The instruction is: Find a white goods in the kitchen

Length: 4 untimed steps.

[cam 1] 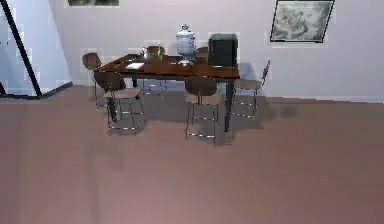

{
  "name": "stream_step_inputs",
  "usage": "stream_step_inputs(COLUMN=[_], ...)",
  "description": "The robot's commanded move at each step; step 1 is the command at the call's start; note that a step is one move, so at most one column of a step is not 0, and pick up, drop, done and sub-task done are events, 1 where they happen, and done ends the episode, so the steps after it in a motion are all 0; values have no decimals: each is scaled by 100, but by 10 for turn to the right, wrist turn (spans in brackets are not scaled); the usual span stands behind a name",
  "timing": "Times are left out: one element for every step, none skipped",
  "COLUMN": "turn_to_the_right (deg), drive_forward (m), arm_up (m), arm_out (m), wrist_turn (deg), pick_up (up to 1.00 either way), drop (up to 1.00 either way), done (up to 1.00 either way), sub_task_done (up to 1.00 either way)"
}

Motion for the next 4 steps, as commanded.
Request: stream_step_inputs(turn_to_the_right=[-300,0,-90,0], drive_forward=[0,40,0,100], arm_up=[0,0,0,0], arm_out=[0,0,0,0], wrist_turn=[0,0,0,0], pick_up=[0,0,0,0], drop=[0,0,0,0], done=[0,0,0,0], sub_task_done=[0,0,0,0])
